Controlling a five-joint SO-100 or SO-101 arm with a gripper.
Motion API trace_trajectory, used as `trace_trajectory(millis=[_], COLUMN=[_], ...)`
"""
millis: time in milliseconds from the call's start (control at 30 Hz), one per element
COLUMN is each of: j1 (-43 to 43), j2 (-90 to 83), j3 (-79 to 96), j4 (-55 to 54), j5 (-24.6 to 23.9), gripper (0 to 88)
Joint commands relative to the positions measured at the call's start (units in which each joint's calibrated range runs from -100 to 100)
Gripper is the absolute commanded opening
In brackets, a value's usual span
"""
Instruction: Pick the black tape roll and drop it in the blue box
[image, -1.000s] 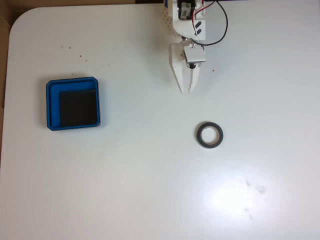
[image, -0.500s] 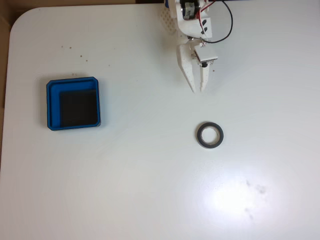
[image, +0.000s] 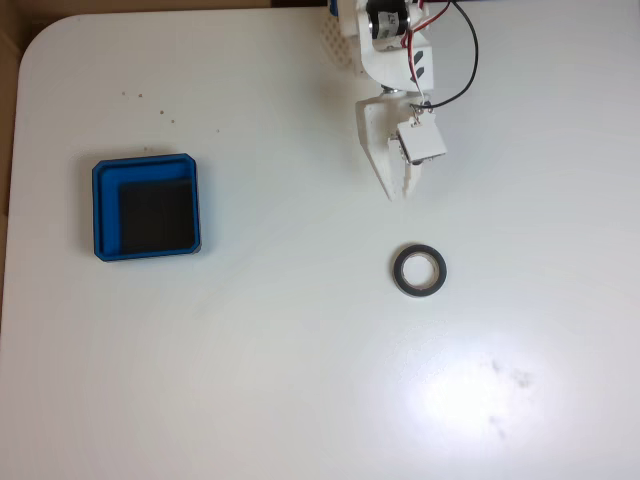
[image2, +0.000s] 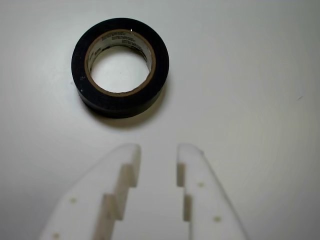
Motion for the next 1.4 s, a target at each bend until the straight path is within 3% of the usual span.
trace_trajectory(millis=[0,467,667,1367], j1=[-0.32,-0.62,-0.91,1.83], j2=[9.90,37.24,40.67,49.95], j3=[-13.80,-37.61,-38.51,-39.86], j4=[-0.77,-0.60,-0.69,-0.85], j5=[0.54,0.80,0.71,0.63], gripper=[1.0,4.0,14.4,14.7])
